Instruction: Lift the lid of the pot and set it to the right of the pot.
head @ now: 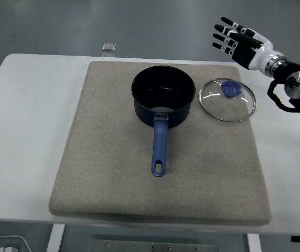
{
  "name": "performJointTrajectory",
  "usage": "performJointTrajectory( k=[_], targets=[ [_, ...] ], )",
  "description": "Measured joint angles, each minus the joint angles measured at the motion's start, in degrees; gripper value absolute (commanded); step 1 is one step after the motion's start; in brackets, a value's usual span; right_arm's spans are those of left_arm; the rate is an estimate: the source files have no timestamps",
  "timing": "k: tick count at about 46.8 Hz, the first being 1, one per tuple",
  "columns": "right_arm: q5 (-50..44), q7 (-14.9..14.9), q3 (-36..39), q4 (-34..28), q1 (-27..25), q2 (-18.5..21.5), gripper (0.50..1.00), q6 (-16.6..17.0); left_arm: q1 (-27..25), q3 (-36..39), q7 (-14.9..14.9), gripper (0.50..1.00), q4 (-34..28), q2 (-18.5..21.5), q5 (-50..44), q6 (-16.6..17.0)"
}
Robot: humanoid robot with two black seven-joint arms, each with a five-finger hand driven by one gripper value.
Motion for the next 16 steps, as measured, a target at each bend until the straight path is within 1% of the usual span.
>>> performJointTrajectory(
  k=[4,12,16],
  targets=[
    [0.0,0.0,1.0,0.0,-0.2,0.0,0.909,0.4,0.0,0.0,0.0,1.0,0.0,0.0,0.0,0.0],
    [0.0,-0.1,1.4,0.0,-0.3,0.0,0.909,2.7,0.0,0.0,0.0,1.0,0.0,0.0,0.0,0.0],
    [0.0,-0.1,1.5,0.0,-0.4,0.0,0.909,3.0,0.0,0.0,0.0,1.0,0.0,0.0,0.0,0.0]
  ],
)
